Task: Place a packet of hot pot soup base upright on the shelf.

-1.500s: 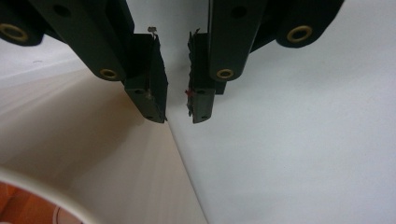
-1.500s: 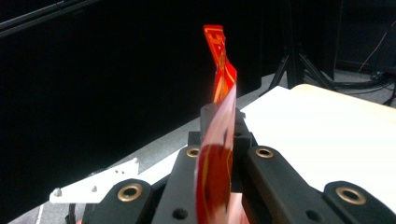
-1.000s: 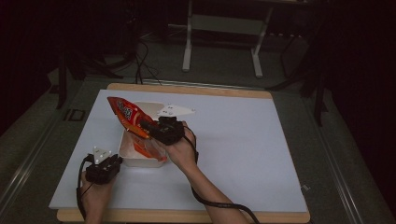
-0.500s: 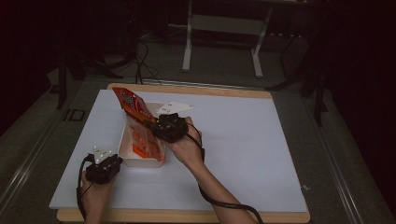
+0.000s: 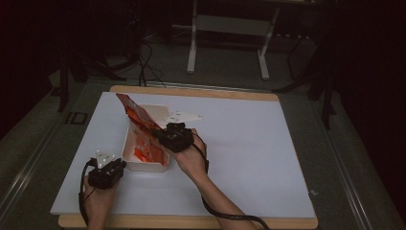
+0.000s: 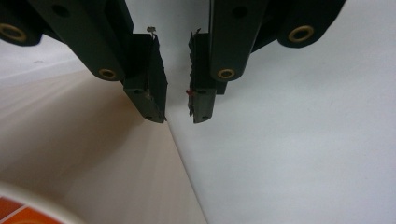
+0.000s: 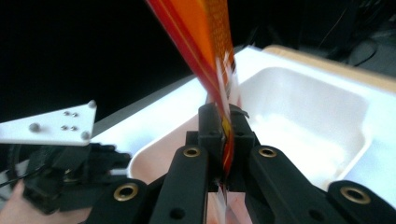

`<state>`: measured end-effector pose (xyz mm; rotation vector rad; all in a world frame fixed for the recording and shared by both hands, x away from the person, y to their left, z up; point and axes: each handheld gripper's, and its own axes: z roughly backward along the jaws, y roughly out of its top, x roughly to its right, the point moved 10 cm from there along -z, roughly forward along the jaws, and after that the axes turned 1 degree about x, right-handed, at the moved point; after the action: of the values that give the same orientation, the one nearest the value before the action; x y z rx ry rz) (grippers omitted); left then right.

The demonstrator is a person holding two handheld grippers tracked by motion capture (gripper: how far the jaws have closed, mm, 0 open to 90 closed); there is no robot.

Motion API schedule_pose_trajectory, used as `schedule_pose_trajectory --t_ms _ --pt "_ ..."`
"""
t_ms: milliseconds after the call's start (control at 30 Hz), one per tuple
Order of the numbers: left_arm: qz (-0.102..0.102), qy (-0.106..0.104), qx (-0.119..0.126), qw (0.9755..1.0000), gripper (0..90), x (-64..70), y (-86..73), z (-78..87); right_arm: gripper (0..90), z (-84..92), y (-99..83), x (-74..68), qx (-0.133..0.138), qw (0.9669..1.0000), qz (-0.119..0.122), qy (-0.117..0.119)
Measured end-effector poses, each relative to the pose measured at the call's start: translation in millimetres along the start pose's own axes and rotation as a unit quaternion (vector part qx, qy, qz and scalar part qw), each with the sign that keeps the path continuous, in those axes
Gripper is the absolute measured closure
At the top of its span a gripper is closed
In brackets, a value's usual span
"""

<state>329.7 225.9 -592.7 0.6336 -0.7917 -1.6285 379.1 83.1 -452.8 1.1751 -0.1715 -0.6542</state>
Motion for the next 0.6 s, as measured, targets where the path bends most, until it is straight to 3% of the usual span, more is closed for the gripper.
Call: schedule_pose_trajectory --t_ms 33,100,200,267,333,467,500,533,567,600 --pt "0.002 -0.001 -0.001 1.0 76.2 -0.2 -0.3 0.0 88.5 -1.4 -3.9 -1.1 -0.007 0.9999 -0.007 0.004" --pt "0.0 0.0 -0.001 1.0 76.0 -0.2 -0.2 0.0 89.0 -0.2 -9.5 -2.7 0.007 0.9999 -0.012 0.004" --pt "0.002 0.0 -0.001 1.0 76.0 -0.2 -0.4 -0.3 89.3 0.4 -12.3 -3.7 0.005 0.9998 -0.014 0.01" --pt "0.002 -0.001 -0.001 1.0 76.0 0.0 -0.7 -0.7 89.5 1.4 -16.5 -6.4 0.002 0.9999 -0.01 0.013" --pt "0.001 0.0 -0.002 1.0 75.9 -0.2 -0.9 -0.9 89.5 1.7 -20.5 -10.8 0.003 0.9999 0.011 0.01" --pt "0.002 0.0 -0.003 1.0 74.6 -0.9 -1.0 0.5 88.2 1.4 -17.6 -10.3 -0.001 0.9999 0.008 0.007" --pt "0.003 -0.001 -0.001 1.0 74.1 -1.2 -0.8 0.4 81.8 1.9 -15.0 -9.7 -0.004 0.9998 0.02 0.002" --pt "0.003 0.0 0.0 1.0 74.1 -1.6 -0.6 0.2 81.8 1.9 -15.0 -9.7 -0.004 0.9998 0.02 0.002" --pt "0.006 -0.001 0.0 1.0 73.4 -1.9 -0.5 -0.1 73.2 3.6 -11.7 -9.5 -0.008 0.9996 0.028 0.001" --pt "0.007 0.0 0.001 1.0 72.9 -2.7 -0.3 -0.3 73.2 3.6 -11.7 -9.5 -0.008 0.9996 0.028 0.001"
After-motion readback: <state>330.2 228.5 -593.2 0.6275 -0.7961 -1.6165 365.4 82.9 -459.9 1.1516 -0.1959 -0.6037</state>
